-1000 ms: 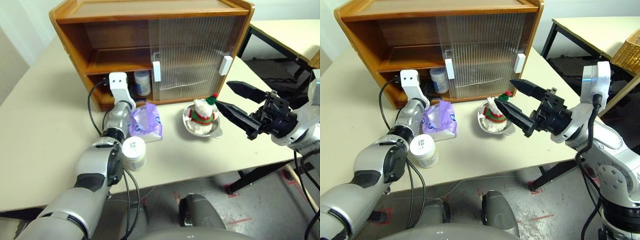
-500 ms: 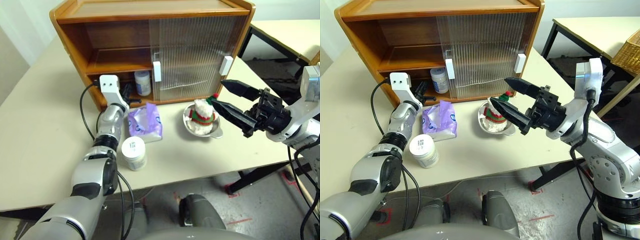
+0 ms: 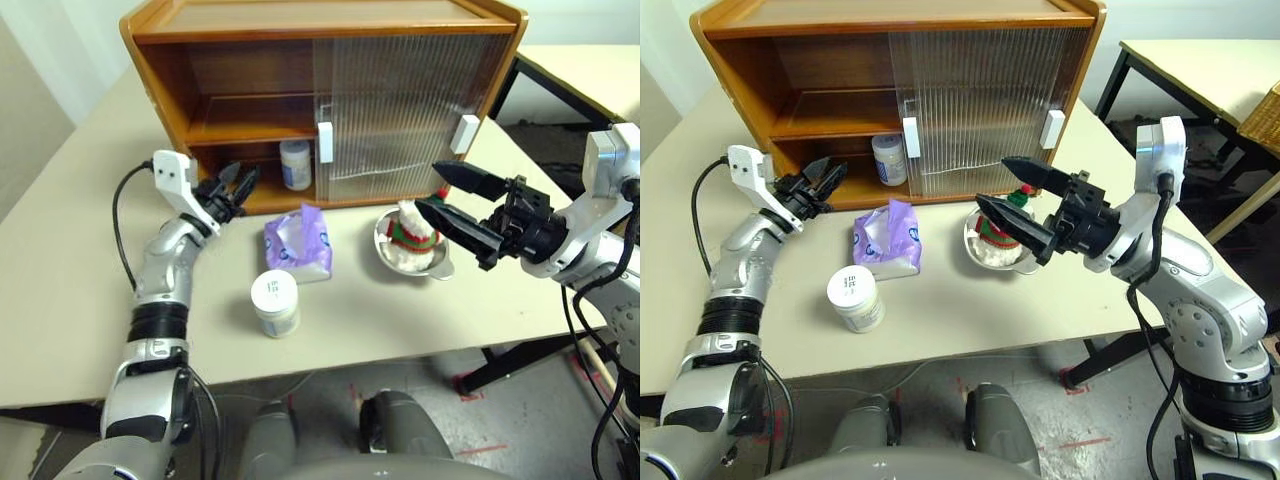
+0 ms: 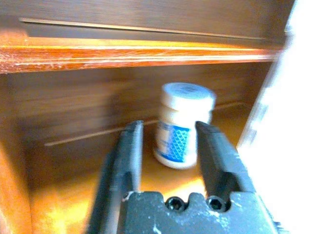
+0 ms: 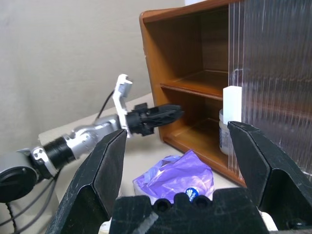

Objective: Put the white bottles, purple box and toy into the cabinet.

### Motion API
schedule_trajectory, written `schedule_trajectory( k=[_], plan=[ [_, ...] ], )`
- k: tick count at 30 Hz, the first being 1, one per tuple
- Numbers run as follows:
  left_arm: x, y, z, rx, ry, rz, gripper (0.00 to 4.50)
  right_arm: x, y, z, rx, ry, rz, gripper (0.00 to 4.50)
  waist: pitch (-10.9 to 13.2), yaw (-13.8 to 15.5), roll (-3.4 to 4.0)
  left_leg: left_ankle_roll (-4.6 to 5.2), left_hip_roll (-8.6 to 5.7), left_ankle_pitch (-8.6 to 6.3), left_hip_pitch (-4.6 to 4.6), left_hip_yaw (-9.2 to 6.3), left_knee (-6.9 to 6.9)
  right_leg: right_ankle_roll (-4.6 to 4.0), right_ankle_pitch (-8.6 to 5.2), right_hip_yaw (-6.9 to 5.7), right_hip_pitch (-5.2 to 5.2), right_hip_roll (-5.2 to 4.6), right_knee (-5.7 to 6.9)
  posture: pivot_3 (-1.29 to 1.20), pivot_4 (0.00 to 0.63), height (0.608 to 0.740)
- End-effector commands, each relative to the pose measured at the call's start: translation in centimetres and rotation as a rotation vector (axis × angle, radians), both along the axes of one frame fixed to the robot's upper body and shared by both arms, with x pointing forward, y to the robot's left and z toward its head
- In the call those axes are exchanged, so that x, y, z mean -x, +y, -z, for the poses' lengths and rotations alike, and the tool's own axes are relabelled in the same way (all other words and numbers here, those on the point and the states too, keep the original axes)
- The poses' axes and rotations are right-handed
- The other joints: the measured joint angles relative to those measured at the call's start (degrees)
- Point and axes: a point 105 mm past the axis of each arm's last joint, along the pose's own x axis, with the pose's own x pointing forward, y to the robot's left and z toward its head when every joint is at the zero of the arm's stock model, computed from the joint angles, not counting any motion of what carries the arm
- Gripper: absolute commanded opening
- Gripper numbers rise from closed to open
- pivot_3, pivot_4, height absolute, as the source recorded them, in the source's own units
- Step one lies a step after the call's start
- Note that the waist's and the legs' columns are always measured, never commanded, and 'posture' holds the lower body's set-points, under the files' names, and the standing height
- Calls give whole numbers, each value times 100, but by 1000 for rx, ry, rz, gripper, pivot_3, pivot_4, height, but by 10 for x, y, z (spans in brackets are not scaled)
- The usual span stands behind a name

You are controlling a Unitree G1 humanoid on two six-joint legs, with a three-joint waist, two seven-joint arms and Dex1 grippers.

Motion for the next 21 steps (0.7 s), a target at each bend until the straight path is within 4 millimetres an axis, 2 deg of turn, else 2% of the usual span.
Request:
schedule_trajectory(
  k=[1, 3, 4, 7, 14, 21],
  plan=[
    [21, -1, -9, -13, -3, 173, 3661, -2, 1, -1, 2, -14, -9, 4500, 1, 23, 2, 0, 1, 0, 0, 0, 0, -3, -2, 0, 0, 2, 1, -57, 0, 740],
    [33, 4, -7, -78, -6, 240, 4431, -2, 2, -1, 2, -14, -15, 4500, 1, 40, 5, 0, 4, 0, 2, 0, -1, -6, -3, 3, -1, 6, 1, -49, 0, 740],
    [39, 6, -6, -109, -6, 273, 4472, -3, 2, -1, 2, -14, -17, 4500, 2, 59, 7, 0, 5, 0, 4, 0, -1, -10, -5, 3, -1, 8, 2, -45, 0, 740],
    [56, 12, 0, -184, 7, 366, 4472, -4, 2, -1, 3, -14, -25, 4500, 8, 109, 18, 0, 8, 0, 5, 0, -3, -16, -8, 2, -2, 9, 2, -37, 0, 740],
    [92, 28, 8, -239, 34, 569, 4472, -6, 4, -3, 8, -18, -48, 4500, 15, 251, 30, -1, 10, -1, 2, 3, -4, -58, -33, 2, -8, 5, 1, -11, 0, 740],
    [117, 32, 24, -306, 107, 714, 4472, -8, 6, -5, 15, -21, -71, 4500, 29, 270, 52, -2, 12, -1, 1, 5, -6, -67, -38, 0, -9, 1, 0, 2, 0, 740]
  ],
)
